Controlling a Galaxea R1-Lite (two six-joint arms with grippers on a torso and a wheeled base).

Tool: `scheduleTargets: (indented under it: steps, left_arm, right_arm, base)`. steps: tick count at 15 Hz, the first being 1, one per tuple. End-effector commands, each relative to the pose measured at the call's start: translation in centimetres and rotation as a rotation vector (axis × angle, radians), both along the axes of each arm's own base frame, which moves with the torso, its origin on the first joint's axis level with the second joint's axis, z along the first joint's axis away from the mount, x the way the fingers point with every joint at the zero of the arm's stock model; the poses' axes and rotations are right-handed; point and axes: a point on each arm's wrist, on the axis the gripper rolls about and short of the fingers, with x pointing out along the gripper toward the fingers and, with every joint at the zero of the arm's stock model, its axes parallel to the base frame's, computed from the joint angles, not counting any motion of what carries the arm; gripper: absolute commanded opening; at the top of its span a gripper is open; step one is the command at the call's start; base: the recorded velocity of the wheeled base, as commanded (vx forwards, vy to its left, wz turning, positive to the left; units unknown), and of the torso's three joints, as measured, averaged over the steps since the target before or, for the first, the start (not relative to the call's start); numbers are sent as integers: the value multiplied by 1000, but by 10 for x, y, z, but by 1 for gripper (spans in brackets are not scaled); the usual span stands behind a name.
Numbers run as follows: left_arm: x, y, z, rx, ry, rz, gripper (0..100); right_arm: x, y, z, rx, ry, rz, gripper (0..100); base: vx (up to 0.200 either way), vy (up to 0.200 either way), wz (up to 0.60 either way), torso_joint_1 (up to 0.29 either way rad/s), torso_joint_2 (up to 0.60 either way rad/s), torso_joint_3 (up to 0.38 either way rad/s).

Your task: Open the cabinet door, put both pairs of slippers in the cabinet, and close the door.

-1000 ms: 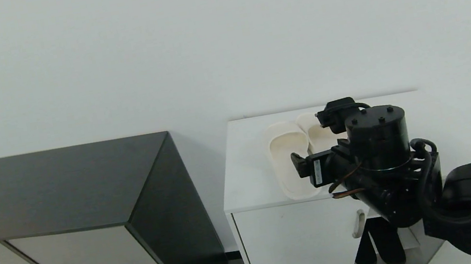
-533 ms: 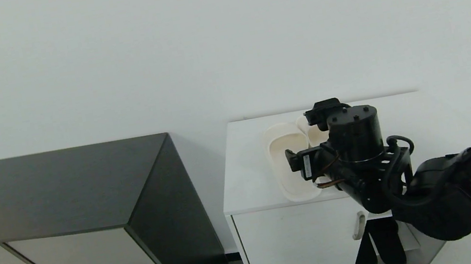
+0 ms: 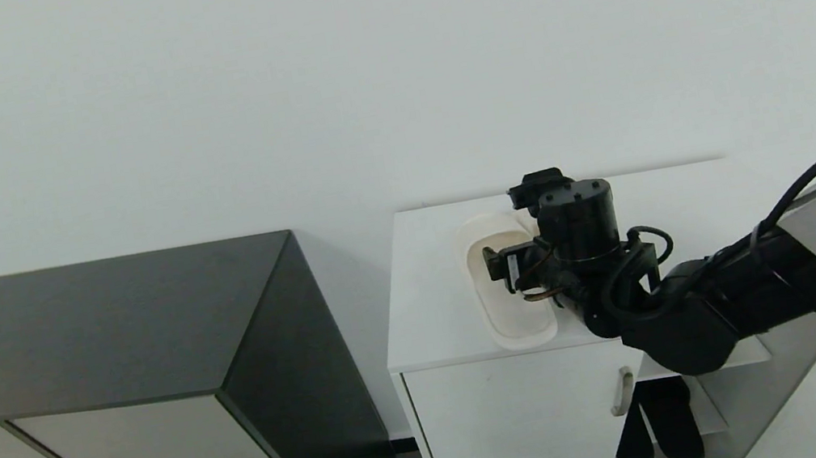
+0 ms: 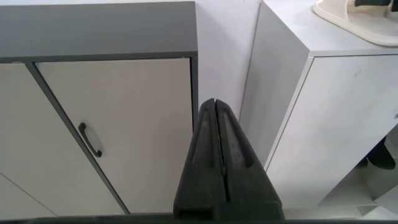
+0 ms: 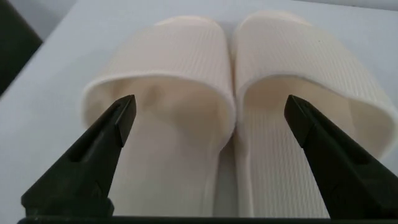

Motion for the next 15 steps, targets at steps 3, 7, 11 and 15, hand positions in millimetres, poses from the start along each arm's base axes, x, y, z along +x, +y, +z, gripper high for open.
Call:
scheduleTargets:
  steps: [3,7,11,15]
  left_arm:
    - [0,0,0,0,1,1,0]
    - [0,0,0,2,1,1,0]
    - [0,0,0,0,1,1,0]
    - [0,0,0,0,1,1,0]
  right_arm:
    - [13,3,-7,-8,0,-10,0]
    - [15,3,-7,-27,-6,-10,0]
    - [-2,-2,15,-7,-37,4,0]
    - [-52,-12,43,11,-52,76,0]
  base:
    - [0,0,0,0,0,0]
    - [0,0,0,0,0,0]
    - [0,0,0,0,0,0]
    - [0,0,0,0,0,0]
